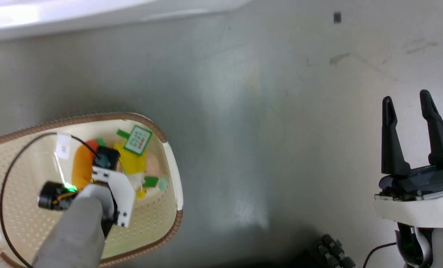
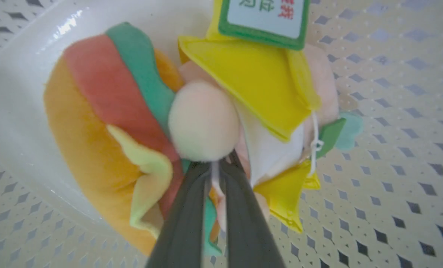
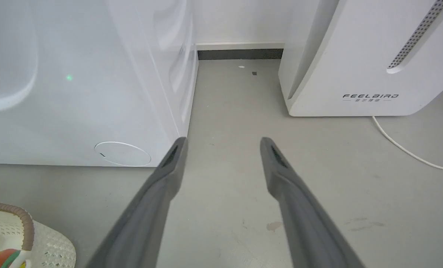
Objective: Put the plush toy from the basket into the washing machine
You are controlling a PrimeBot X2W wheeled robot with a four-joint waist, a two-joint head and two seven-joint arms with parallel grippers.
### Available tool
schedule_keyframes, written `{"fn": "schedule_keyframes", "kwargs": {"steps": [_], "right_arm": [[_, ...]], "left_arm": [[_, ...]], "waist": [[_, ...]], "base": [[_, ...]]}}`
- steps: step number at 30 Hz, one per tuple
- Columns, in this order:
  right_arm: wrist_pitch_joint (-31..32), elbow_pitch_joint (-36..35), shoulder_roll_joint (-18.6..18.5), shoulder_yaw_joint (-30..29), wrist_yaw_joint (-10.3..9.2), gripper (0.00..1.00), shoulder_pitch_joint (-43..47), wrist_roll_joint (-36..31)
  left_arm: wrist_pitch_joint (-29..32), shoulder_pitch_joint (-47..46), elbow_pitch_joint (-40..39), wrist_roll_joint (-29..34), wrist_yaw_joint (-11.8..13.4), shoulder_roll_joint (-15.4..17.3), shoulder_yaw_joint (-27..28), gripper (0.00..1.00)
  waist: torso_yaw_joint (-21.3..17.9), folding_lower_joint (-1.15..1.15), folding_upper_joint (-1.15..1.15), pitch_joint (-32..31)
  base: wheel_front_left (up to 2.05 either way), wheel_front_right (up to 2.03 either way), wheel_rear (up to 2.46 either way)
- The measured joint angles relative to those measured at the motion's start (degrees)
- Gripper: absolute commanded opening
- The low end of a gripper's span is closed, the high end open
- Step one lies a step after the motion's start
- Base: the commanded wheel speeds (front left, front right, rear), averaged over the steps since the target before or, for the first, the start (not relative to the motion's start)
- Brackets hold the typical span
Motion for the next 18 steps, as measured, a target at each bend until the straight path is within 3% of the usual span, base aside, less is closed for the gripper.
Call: {"fn": "schedule_keyframes", "kwargs": {"steps": [18], "right_arm": [[-0.3, 3.6, 0.0, -2.0, 0.0, 1.0, 3.3, -1.6]], "left_arm": [[-12.6, 10.2, -0.1, -4.2, -2.1, -4.4, 0.8, 0.0]], "waist": [[4.4, -0.01, 0.01, -20.5]], "base": [[0.0, 0.0, 0.0]]}}
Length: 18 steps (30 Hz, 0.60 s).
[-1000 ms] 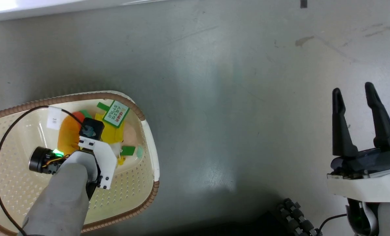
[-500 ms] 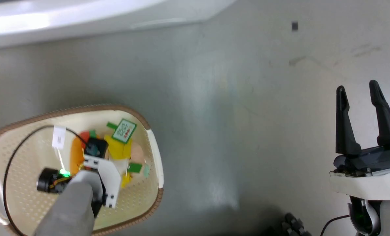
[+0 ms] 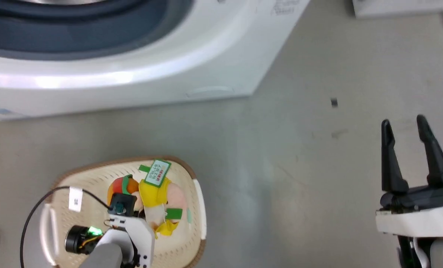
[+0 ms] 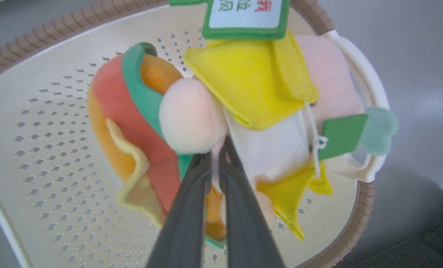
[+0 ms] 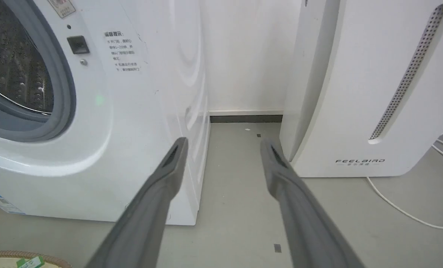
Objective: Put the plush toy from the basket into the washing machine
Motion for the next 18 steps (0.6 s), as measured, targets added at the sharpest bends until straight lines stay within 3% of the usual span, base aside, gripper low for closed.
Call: {"fn": "schedule_keyframes", "kwargs": {"steps": [6, 9, 18], "right_arm": [[0.0, 0.8, 0.0, -1.0, 0.0, 1.0, 2.5, -0.3], [0.0, 1.1, 0.0, -1.4, 0.0, 1.0, 3.5, -0.4], [0.0, 1.8, 0.0, -2.2, 0.0, 1.0, 6.3, 0.0]], "left_arm": [[-1.3, 3.2, -5.3, -1.2, -0.4, -0.2, 1.0, 0.0], [-1.5, 5.2, -12.5, -2.2, -0.7, 0.3, 2.9, 0.0], [-1.5, 13.5, -34.3, 0.1, 1.6, 2.3, 8.2, 0.0]], "waist": [[2.4, 0.0, 0.0, -6.5], [3.7, -0.01, 0.0, -9.3], [6.7, -0.01, 0.0, -16.4]], "base": [[0.0, 0.0, 0.0], [0.0, 0.0, 0.0], [0.0, 0.0, 0.0]]}}
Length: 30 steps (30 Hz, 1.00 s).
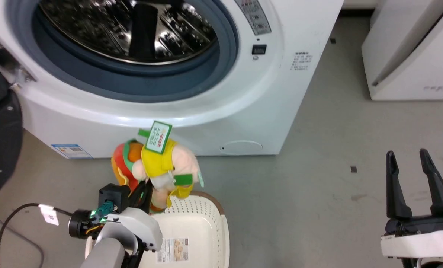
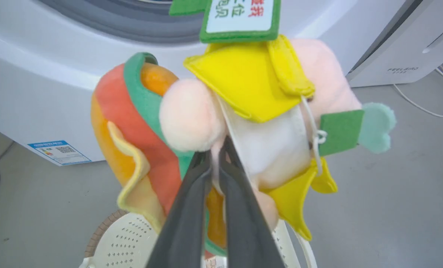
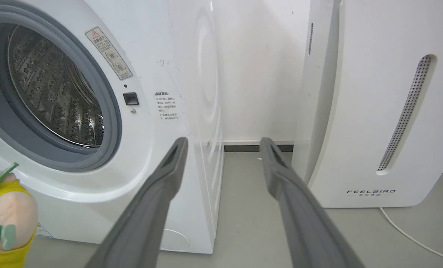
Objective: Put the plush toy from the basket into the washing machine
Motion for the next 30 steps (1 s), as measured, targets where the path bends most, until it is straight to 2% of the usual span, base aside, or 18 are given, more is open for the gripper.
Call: {"fn": "schedule_keyframes", "kwargs": {"steps": [6, 10, 14, 19, 24, 30], "right_arm": [[0.0, 0.0, 0.0, 0.0, 0.0, 1.0, 1.0, 0.1], [0.0, 0.0, 0.0, 0.4, 0.0, 1.0, 1.0, 0.2], [0.0, -0.5, 0.0, 0.1, 0.0, 1.0, 0.8, 1.2], [0.0, -0.7, 0.0, 1.4, 0.0, 1.0, -0.5, 1.6], [0.0, -1.2, 0.0, 1.8, 0.0, 1.0, -2.5, 2.8], [0.0, -1.2, 0.0, 3.1, 0.0, 1.0, -6.0, 5.1]], "left_arm": [[0.0, 3.5, -13.1, 1.8, 0.6, -0.1, 3.4, 0.0], [0.0, 4.0, -20.2, 3.2, 1.6, 0.6, 5.8, 0.0], [0.0, 3.3, -23.6, 4.0, 2.1, 1.7, 6.6, 0.0], [2.1, -3.3, -24.9, 4.8, 2.0, 4.7, 7.6, 0.0], [8.5, -12.7, -25.7, 5.4, 1.2, 8.4, 8.4, 0.0], [20.6, -25.8, -21.7, 5.7, -1.0, 15.9, 9.5, 0.0]], "waist": [[0.9, -0.01, 0.0, -2.7], [-0.1, 0.0, 0.0, -2.5], [-1.3, 0.0, 0.0, -1.1], [-3.1, 0.0, 0.0, 2.6], [-5.5, 0.01, 0.0, 7.4], [-8.8, 0.01, 0.0, 14.5]], "base": [[0.0, 0.0, 0.0], [0.0, 0.0, 0.0], [0.0, 0.0, 0.0], [0.0, 0.0, 0.0], [0.0, 0.0, 0.0], [0.0, 0.0, 0.0]]}}
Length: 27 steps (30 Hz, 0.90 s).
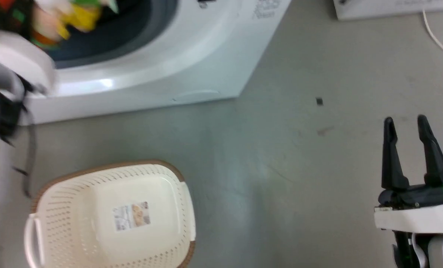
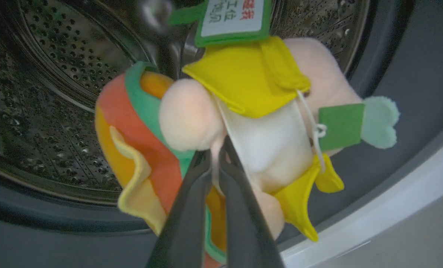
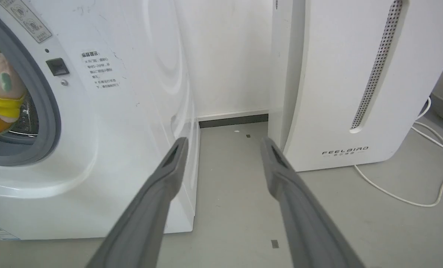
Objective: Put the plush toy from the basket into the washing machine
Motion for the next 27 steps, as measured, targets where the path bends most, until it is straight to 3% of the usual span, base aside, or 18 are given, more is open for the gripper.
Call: {"fn": "schedule_keyframes", "kwargs": {"steps": [5, 14, 20, 27], "right_arm": [[0.0, 0.2, 0.0, 1.3, 0.0, 1.0, -2.0, 2.1], [0.0, 0.8, 0.0, 4.8, 0.0, 1.0, -4.4, 5.4], [0.0, 1.2, 0.0, 5.8, 0.0, 1.0, -4.8, 7.4], [0.0, 1.3, 0.0, 6.8, 0.0, 1.0, -4.9, 8.6]], "left_arm": [[8.2, -12.2, 4.9, 0.8, -1.4, 5.2, -0.3, 0.0], [23.6, -31.5, 13.5, 2.4, -3.0, 11.8, -7.6, 0.0], [31.9, -39.0, 16.0, -1.5, -3.0, 15.4, -17.1, 0.0], [35.5, -41.3, 19.5, -5.5, -3.0, 18.6, -23.1, 0.0]], "waist": [[-3.2, 0.0, 0.0, 5.6], [-8.7, 0.01, 0.0, 13.4], [-12.0, 0.01, 0.0, 16.4], [-14.1, 0.01, 0.0, 18.6]], "base": [[0.0, 0.0, 0.0], [0.0, 0.0, 0.0], [0.0, 0.0, 0.0], [0.0, 0.0, 0.0]]}}
